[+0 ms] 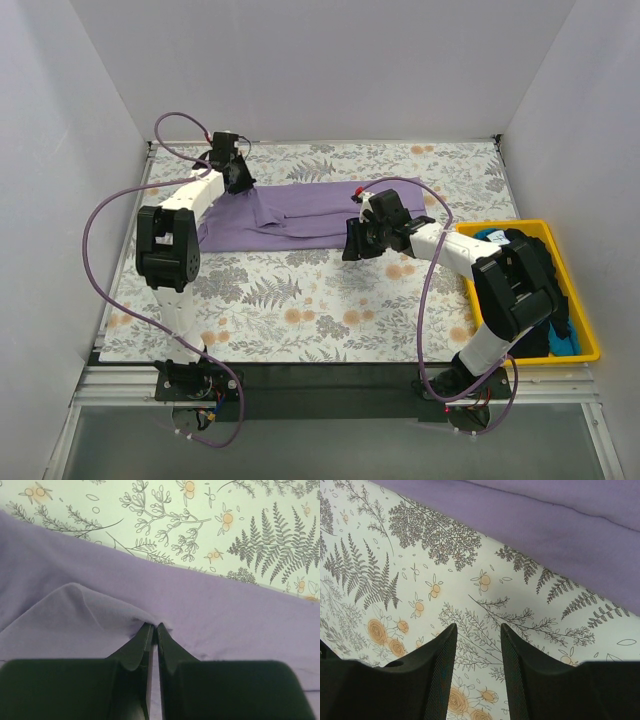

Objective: Fold and stack the t-shirts
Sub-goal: Fold the tshirt

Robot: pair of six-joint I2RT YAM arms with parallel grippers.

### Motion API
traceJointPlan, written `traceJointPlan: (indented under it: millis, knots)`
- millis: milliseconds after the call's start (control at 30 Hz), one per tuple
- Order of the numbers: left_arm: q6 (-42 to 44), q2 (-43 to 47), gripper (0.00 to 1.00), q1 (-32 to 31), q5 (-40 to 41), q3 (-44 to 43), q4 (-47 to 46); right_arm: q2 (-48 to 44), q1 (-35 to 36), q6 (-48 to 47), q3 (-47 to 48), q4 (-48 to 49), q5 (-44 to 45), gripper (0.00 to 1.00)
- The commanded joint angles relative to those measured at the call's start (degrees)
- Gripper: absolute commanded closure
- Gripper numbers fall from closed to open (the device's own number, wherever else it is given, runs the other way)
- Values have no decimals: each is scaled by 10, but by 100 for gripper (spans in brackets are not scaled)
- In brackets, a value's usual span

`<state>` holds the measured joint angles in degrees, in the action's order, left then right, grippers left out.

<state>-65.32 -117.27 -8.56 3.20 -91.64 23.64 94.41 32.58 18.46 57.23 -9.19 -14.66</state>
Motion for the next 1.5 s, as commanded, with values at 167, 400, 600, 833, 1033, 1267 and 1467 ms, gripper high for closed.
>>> traceJointPlan:
  millis: [167,400,600,833,1033,1267,1467]
  knots:
    - [22,-11,100,-11,15,-34,-24,-13,-7,-13,-9,3,6,53]
    - [13,-37,83,-11,36,-42,-23,-18,-7,-30,-5,-4,13,52]
    - [-6,-2,26,-11,67,-36,-16,-25,-8,-54,19,-24,67,52]
    - [-95,114,29,20,148,81,45,-43,-73,-26,18,-36,119,49]
    - [-142,207,56,75,133,233,19,-27,-160,14,7,-35,100,51]
    - [-151,188,76,122,118,292,-17,5,-254,72,-17,12,91,54]
    - [-183,158,82,137,138,314,-4,35,-294,90,-51,22,110,55]
